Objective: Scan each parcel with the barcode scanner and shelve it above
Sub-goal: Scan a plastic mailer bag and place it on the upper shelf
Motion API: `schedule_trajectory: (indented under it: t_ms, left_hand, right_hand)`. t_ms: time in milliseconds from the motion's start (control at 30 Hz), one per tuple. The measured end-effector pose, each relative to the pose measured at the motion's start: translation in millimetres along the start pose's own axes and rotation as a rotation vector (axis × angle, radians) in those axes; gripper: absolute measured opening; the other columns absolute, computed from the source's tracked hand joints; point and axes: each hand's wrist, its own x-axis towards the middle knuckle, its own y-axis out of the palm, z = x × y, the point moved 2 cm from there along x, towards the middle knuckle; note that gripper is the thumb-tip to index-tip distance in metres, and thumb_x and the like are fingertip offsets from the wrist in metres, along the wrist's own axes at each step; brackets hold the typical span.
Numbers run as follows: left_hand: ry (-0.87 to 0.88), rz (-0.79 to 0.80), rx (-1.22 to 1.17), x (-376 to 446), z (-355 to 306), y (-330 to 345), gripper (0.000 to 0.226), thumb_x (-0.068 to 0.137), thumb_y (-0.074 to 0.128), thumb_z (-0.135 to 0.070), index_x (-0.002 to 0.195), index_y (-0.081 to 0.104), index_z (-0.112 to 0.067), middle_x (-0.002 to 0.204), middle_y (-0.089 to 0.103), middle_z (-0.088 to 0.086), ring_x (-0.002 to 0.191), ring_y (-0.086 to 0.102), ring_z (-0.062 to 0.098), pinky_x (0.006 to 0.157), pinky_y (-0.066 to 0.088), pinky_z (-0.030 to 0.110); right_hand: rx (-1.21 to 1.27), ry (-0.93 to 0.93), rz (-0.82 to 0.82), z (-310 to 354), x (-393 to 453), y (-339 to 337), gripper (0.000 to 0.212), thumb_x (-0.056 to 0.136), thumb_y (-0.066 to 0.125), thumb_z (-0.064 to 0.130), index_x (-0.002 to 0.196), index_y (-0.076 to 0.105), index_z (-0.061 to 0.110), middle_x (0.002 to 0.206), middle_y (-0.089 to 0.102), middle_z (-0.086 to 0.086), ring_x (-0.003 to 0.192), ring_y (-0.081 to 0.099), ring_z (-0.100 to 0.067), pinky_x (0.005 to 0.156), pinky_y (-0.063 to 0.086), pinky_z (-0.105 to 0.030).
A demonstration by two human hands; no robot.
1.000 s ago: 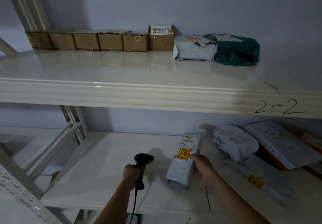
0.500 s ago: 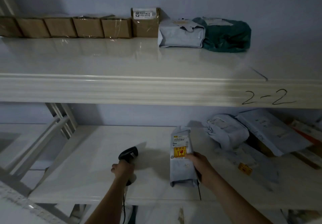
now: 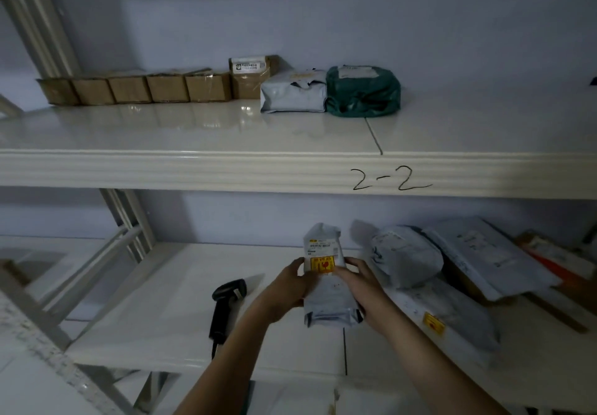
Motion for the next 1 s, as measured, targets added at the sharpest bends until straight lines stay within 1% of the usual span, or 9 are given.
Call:
schedule_trajectory:
  t_ms: [133,233,367,567,733,800,867,933,1000]
  left_hand:
    - [0.126,-0.147,0.050,-18.7,-15.9,17.0,0.037,0.099,0.054,-0.021,0.135,0.049,-0.015,0.118,0.066,0.011,0.099,0.070,0.023,0.082,0.060,0.035]
    - [0.146,-0.232,0.144,-34.9,-34.2,19.4,0.037,0.099,0.051,-0.019,0.135,0.050,-0.011,0.125,0.063,0.016,0.108,0.065,0.030,0.097,0.053,0.046]
    - [0.227,-0.209,0.206,-71.7,-58.0,33.9,0.030,0.100,0.046,-0.019,0.124,0.059,-0.007,0.120,0.066,0.015,0.106,0.065,0.027,0.098,0.052,0.047]
    - [0.353,-0.162,0.454,-134.3,-87.2,57.3,0.033,0.099,0.046,-0.031,0.124,0.062,-0.016,0.122,0.066,0.005,0.111,0.061,0.023,0.097,0.049,0.035]
    - [0.469,-0.081,0.540,-192.3,-110.3,80.2,0.034,0.097,0.043,-0.046,0.126,0.059,-0.038,0.123,0.065,-0.005,0.110,0.058,0.012,0.085,0.042,0.025]
    - [0.520,-0.047,0.492,-212.5,-121.1,90.2,0.032,0.096,0.044,-0.053,0.124,0.059,-0.047,0.122,0.064,-0.014,0.111,0.057,0.007,0.088,0.042,0.024]
    - [0.564,-0.031,0.470,-230.8,-132.8,100.1,0.032,0.093,0.045,-0.059,0.121,0.058,-0.051,0.121,0.063,-0.019,0.112,0.058,0.005,0.094,0.046,0.027]
    - [0.581,-0.015,0.464,-245.2,-142.7,111.6,0.032,0.091,0.045,-0.062,0.117,0.061,-0.052,0.114,0.067,-0.016,0.107,0.061,0.007,0.096,0.049,0.032]
    - [0.577,-0.012,0.447,-256.6,-152.2,125.5,0.026,0.091,0.048,-0.058,0.108,0.065,-0.049,0.095,0.069,-0.013,0.091,0.065,0.009,0.089,0.054,0.032]
  right_hand:
    - [-0.073,-0.071,0.048,21.5,-33.7,-10.1,0.040,0.096,0.063,0.034,0.132,0.060,0.016,0.113,0.072,0.002,0.080,0.073,-0.007,0.061,0.054,-0.018]
    - [-0.258,-0.127,0.107,38.1,-67.1,-14.0,0.058,0.092,0.062,0.053,0.144,0.044,0.034,0.135,0.050,0.017,0.109,0.059,0.000,0.082,0.047,-0.018]
    - [-0.394,-0.283,0.221,61.1,-114.6,-12.2,0.048,0.087,0.075,0.041,0.130,0.055,0.037,0.119,0.069,0.023,0.106,0.066,0.003,0.080,0.051,-0.010]
    - [-0.511,-0.461,-0.017,84.3,-174.5,-20.6,0.036,0.082,0.081,0.032,0.115,0.065,0.030,0.105,0.073,0.015,0.097,0.068,-0.002,0.081,0.051,-0.015]
    - [-0.529,-0.546,-0.116,109.9,-231.2,-32.6,0.040,0.084,0.079,0.032,0.119,0.061,0.038,0.112,0.062,0.028,0.109,0.059,0.006,0.083,0.044,-0.003]
    - [-0.561,-0.591,-0.121,124.1,-254.1,-41.6,0.040,0.084,0.078,0.035,0.121,0.064,0.037,0.118,0.065,0.022,0.114,0.058,0.002,0.086,0.045,-0.007]
    - [-0.604,-0.615,-0.122,139.3,-277.1,-50.7,0.042,0.085,0.076,0.037,0.125,0.063,0.036,0.123,0.064,0.018,0.115,0.057,0.001,0.079,0.047,-0.005]
    - [-0.634,-0.619,-0.121,151.6,-295.9,-60.8,0.040,0.086,0.074,0.042,0.123,0.060,0.042,0.121,0.062,0.021,0.110,0.059,0.002,0.069,0.048,-0.004]
    - [-0.702,-0.618,-0.132,161.2,-311.5,-71.2,0.041,0.086,0.071,0.047,0.125,0.055,0.046,0.122,0.059,0.021,0.107,0.057,0.004,0.075,0.042,-0.005]
